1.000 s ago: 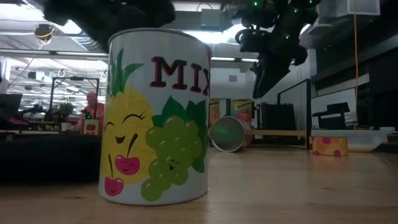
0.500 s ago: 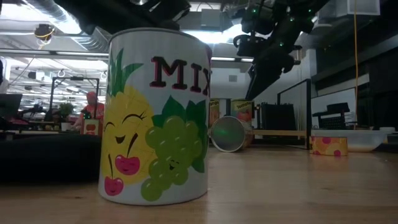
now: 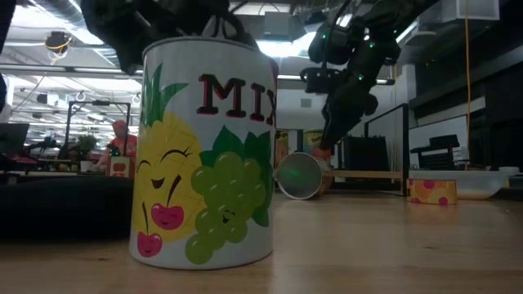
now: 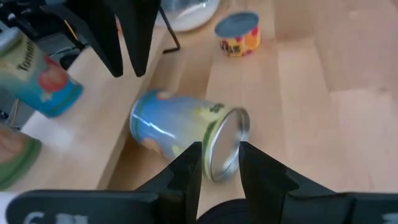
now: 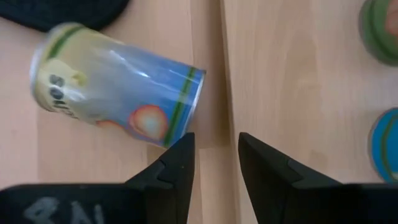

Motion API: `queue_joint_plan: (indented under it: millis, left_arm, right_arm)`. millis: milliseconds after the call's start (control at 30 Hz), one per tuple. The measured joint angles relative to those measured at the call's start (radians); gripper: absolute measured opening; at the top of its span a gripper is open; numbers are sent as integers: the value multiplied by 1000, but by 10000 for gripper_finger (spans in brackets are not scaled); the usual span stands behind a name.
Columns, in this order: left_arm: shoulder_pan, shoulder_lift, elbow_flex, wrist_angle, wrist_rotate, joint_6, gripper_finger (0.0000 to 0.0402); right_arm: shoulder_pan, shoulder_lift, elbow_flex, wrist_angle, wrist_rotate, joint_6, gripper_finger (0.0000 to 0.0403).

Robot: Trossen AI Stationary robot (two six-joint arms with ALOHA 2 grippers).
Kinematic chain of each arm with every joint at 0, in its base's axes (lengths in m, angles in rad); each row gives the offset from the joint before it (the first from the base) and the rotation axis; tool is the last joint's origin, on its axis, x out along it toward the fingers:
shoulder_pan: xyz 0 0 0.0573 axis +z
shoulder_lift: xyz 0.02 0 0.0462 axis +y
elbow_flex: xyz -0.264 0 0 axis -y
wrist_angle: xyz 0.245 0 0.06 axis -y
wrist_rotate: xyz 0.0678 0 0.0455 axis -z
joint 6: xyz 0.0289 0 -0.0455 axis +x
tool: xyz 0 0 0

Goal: Pick and place cans onto a shelf
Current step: Put the canned peaches on the shelf

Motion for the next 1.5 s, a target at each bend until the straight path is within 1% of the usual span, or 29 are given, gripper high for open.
queue_joint_plan:
  millis: [200,400,700,867,1200,1333,1500]
  left_arm:
    - [0,84,0,84,-19,1,98]
    - [16,113,0,96,-26,1,98]
    - [37,129,0,103,-10,-2,98]
    - [37,129,0,125,-8,-1,98]
    - [42,129,0,121,-3,0,98]
    - [42,129,0,121,-4,1,81]
    - [42,129,0,118,-8,3,33]
  right_arm:
    - [-1,46,0,6,9,0,129]
    - [-1,75,0,7,8,0,129]
    - [8,83,0,6,3,3,129]
    - [19,83,0,9,-33,4,129]
    - [52,83,0,6,-32,4,129]
    - [56,83,0,6,-31,4,129]
    - [56,82,1,6,-31,4,129]
